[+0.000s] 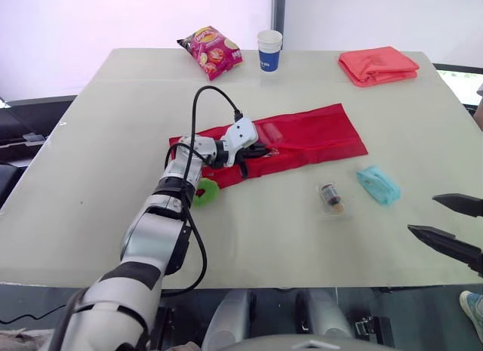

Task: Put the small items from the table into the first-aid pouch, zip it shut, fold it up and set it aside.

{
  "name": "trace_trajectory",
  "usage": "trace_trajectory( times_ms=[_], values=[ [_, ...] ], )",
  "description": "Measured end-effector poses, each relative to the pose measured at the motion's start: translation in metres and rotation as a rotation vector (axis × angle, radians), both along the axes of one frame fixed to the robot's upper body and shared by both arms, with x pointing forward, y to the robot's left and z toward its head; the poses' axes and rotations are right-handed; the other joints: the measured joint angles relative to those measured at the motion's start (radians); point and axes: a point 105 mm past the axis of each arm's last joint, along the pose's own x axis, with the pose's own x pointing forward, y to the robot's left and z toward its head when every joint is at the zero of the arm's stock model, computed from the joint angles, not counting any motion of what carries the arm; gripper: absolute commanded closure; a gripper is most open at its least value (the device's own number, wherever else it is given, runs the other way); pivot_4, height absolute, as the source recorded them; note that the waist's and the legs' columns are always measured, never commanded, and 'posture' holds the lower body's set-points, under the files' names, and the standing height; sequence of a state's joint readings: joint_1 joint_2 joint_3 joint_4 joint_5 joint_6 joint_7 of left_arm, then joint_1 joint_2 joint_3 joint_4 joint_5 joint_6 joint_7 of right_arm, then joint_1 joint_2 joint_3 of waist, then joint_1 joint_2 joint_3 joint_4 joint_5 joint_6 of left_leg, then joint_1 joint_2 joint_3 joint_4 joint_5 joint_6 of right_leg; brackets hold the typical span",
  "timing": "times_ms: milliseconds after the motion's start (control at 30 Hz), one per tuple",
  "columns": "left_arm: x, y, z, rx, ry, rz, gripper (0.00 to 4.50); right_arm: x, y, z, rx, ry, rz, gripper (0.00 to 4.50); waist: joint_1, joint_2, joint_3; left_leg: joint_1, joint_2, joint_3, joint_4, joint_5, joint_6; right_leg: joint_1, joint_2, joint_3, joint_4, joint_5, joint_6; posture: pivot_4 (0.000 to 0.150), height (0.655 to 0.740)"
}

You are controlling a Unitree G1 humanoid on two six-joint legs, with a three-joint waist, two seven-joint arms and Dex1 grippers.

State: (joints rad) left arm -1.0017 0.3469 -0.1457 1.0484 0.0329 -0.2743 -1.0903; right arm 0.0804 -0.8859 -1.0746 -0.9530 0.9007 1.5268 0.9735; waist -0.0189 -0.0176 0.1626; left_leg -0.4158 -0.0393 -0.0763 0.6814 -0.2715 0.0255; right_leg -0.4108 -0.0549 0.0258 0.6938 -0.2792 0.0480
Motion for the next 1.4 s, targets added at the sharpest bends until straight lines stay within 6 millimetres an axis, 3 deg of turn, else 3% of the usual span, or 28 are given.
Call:
trace_trajectory(
  times_ms=[167, 333, 400, 567, 800, 900, 1000, 1033, 1067, 1100, 1267, 1400],
  values=[
    [-0.001, -0.01, 0.003, 0.017, -0.035, -0.047, 4.5, 0.009, 0.011, -0.009, 0.054, 0.005, 0.021, 0.12, 0.007, 0.0, 0.0, 0.0, 0.0, 0.0, 0.001, 0.0, 0.0, 0.0, 0.0, 0.0, 0.0, 0.0, 0.0, 0.15, 0.74],
    [-0.01, -0.04, -0.002, 0.013, -0.04, -0.143, 4.5, 0.018, 0.022, -0.043, 0.111, 0.093, 0.011, 0.12, 0.014, -0.001, 0.0, -0.001, -0.001, 0.0, 0.002, 0.0, 0.0, 0.0, -0.002, -0.001, 0.0, -0.001, 0.001, 0.15, 0.74],
    [-0.013, -0.045, -0.004, 0.017, -0.028, -0.171, 4.5, 0.031, 0.026, -0.058, 0.13, 0.104, -0.024, 0.12, 0.003, -0.002, 0.0, -0.001, -0.001, 0.001, 0.003, 0.0, 0.0, 0.0, -0.001, 0.001, 0.001, -0.001, 0.001, 0.15, 0.74],
    [-0.015, -0.039, -0.004, 0.057, -0.043, -0.195, 4.5, 0.057, 0.046, -0.08, 0.135, 0.106, -0.049, 0.12, -0.019, -0.001, 0.0, 0.0, 0.0, 0.0, 0.002, 0.001, -0.001, 0.0, 0.001, 0.001, 0.001, -0.001, 0.001, 0.15, 0.74],
    [-0.009, -0.015, 0.004, 0.096, -0.076, -0.158, 4.5, 0.087, 0.094, -0.108, 0.139, 0.121, -0.113, 0.12, -0.017, 0.0, 0.0, 0.0, -0.001, -0.001, 0.001, 0.002, -0.004, -0.001, 0.0, 0.0, 0.0, -0.001, 0.001, 0.15, 0.74],
    [-0.008, -0.014, 0.005, 0.091, -0.079, -0.15, 4.5, 0.09, 0.093, -0.114, 0.101, 0.12, -0.152, 0.89, -0.012, -0.001, 0.0, -0.001, -0.001, -0.001, 0.002, 0.002, -0.004, -0.001, -0.001, 0.0, 0.0, -0.001, 0.001, 0.15, 0.74],
    [-0.007, -0.019, 0.006, 0.077, -0.08, -0.144, 4.5, 0.094, 0.093, -0.114, 0.126, 0.101, -0.206, 2.36, -0.012, 0.0, 0.0, -0.001, -0.001, -0.001, 0.002, 0.002, -0.004, -0.001, -0.001, 0.0, 0.001, -0.001, 0.001, 0.15, 0.74],
    [-0.007, -0.022, 0.005, 0.068, -0.075, -0.14, 4.5, 0.095, 0.09, -0.113, 0.122, 0.09, -0.217, 2.66, -0.012, 0.0, 0.0, -0.001, -0.001, -0.001, 0.002, 0.002, -0.004, -0.001, -0.001, 0.0, 0.001, -0.001, 0.001, 0.15, 0.74],
    [-0.007, -0.024, 0.004, 0.063, -0.071, -0.139, 4.5, 0.096, 0.087, -0.114, 0.11, 0.088, -0.229, 3.33, -0.012, 0.0, 0.0, -0.001, -0.002, -0.001, 0.002, 0.002, -0.004, -0.001, -0.001, 0.0, 0.001, -0.001, 0.001, 0.15, 0.74],
    [-0.007, -0.025, 0.004, 0.06, -0.068, -0.14, 4.5, 0.097, 0.084, -0.114, 0.105, 0.084, -0.24, 3.66, -0.014, 0.0, 0.0, -0.001, -0.002, -0.001, 0.002, 0.002, -0.004, -0.001, -0.001, 0.0, 0.001, -0.001, 0.001, 0.15, 0.74],
    [-0.006, -0.024, 0.006, 0.049, -0.067, -0.131, 4.5, 0.098, 0.08, -0.11, 0.114, 0.072, -0.261, 3.67, -0.022, 0.0, 0.0, 0.0, -0.001, -0.001, 0.002, 0.002, -0.004, -0.001, 0.0, 0.0, 0.001, -0.001, 0.001, 0.15, 0.74],
    [-0.006, -0.021, 0.001, 0.047, -0.06, -0.112, 4.5, 0.098, 0.086, -0.093, 0.141, 0.03, -0.22, 3.67, -0.024, 0.0, 0.0, 0.0, -0.001, -0.001, 0.002, 0.002, -0.003, -0.001, 0.0, 0.0, 0.001, -0.001, 0.001, 0.15, 0.74]
  ],
)
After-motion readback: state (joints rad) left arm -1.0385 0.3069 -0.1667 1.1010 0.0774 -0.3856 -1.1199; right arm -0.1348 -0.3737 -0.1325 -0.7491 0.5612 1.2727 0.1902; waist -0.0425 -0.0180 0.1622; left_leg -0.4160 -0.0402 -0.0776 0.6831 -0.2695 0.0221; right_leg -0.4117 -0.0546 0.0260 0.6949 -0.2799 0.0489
